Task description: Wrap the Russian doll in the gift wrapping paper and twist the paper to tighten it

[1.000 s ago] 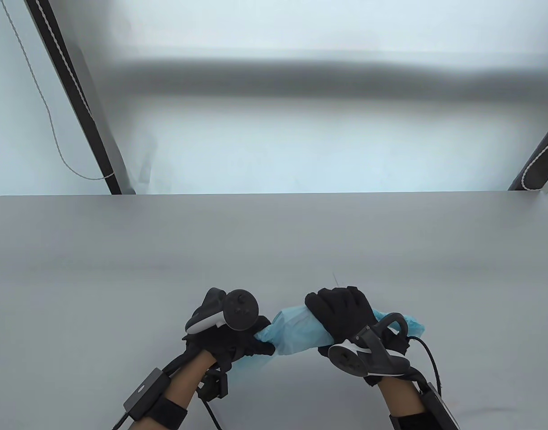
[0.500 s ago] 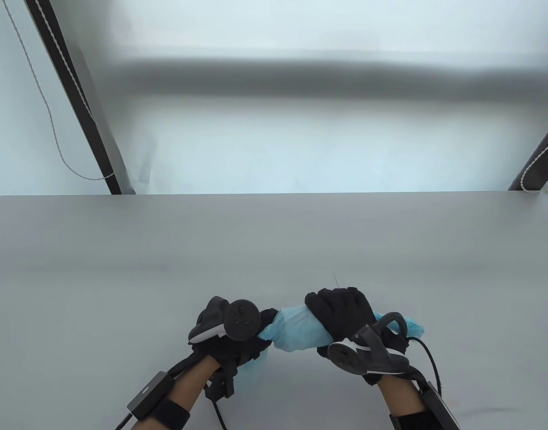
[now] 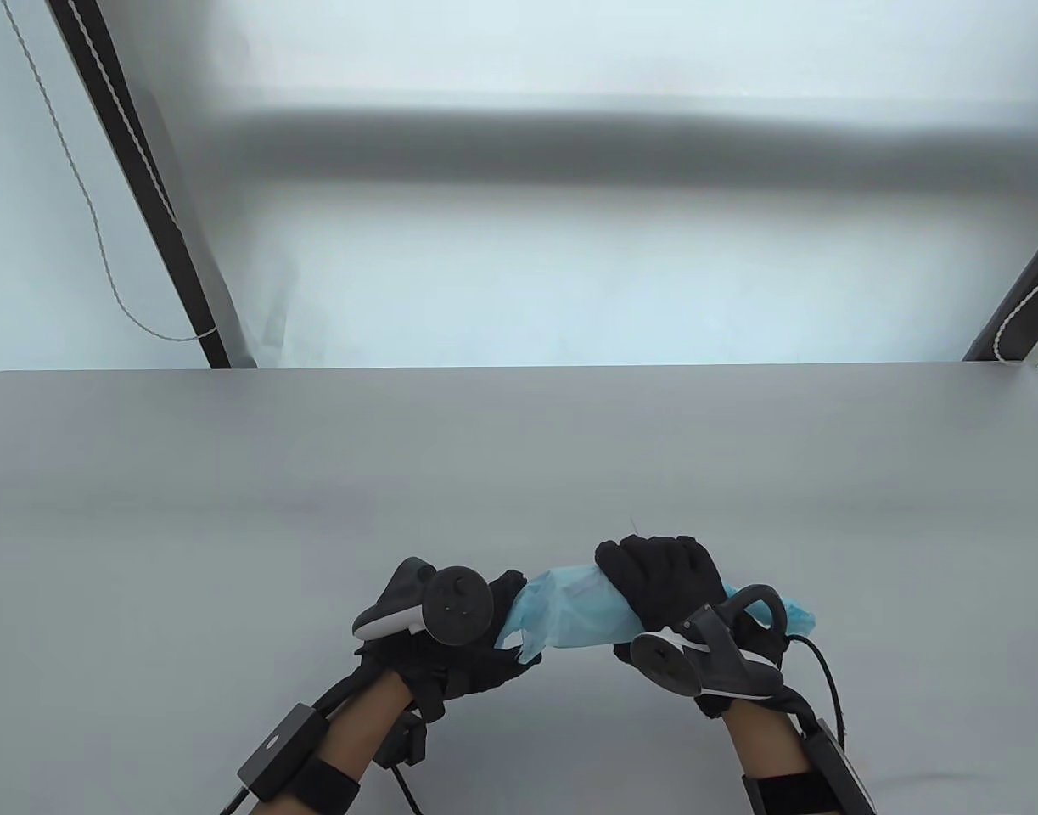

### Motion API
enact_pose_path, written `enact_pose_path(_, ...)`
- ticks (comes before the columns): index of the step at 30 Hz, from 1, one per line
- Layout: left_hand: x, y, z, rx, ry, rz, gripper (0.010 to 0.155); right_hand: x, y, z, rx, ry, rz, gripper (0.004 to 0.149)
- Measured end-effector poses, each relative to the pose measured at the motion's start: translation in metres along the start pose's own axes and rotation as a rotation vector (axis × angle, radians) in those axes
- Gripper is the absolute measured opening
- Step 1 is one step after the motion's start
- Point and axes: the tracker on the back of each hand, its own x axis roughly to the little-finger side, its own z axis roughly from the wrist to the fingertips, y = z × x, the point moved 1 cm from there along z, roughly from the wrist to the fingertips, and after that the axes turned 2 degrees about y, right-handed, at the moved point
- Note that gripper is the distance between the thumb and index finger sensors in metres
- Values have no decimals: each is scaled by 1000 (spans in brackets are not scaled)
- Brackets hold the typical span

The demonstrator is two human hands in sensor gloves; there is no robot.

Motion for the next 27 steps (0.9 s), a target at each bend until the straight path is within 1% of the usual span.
enact_pose_path(1,0,1,-1,7,-45,-39,104,3,1,-1,2,5,5,119)
enact_pose_path(2,0,1,-1,6,-59,-67,109,4,1,-1,1,4,7,119)
enact_pose_path(3,0,1,0,32,-66,-109,106,5,1,-2,0,4,3,118)
enact_pose_path(5,2,1,0,67,-73,-177,98,5,1,-2,0,-3,-11,119)
enact_pose_path(7,9,3,-1,42,-90,-283,83,6,1,-3,4,-8,7,118)
enact_pose_path(8,11,4,-1,55,-97,-319,78,5,1,-3,6,-10,12,119)
enact_pose_path(9,13,5,-2,97,-104,-365,76,4,0,-3,14,-16,13,118)
enact_pose_path(10,14,6,-2,111,-103,-376,75,3,-1,-2,17,-20,13,119)
enact_pose_path(12,17,9,-3,96,-100,-382,75,1,-3,-2,33,-33,0,119)
enact_pose_path(14,19,11,-4,73,-46,-365,77,0,-7,-4,62,-44,-5,119)
enact_pose_path(16,22,15,-5,-4,38,-261,87,-1,-11,-6,86,-57,-23,119)
enact_pose_path(17,22,16,-6,-9,62,-234,90,-1,-12,-7,88,-59,-25,119)
enact_pose_path(18,23,17,-6,-13,89,-209,89,-2,-13,-7,91,-63,-23,119)
enact_pose_path(20,26,17,-9,-42,157,-136,76,-5,-14,-8,99,-71,-6,119)
enact_pose_path(21,27,16,-9,-66,161,-106,68,-7,-15,-8,101,-75,-3,119)
enact_pose_path(22,28,16,-9,-80,173,-81,65,-9,-16,-7,103,-81,-8,119)
enact_pose_path(24,28,15,-9,-109,157,-73,57,-11,-16,-7,100,-83,-9,119)
enact_pose_path(25,28,15,-8,-121,129,-88,52,-10,-15,-7,98,-80,2,119)
enact_pose_path(27,28,15,-8,-144,87,-134,48,-9,-14,-7,92,-70,22,119)
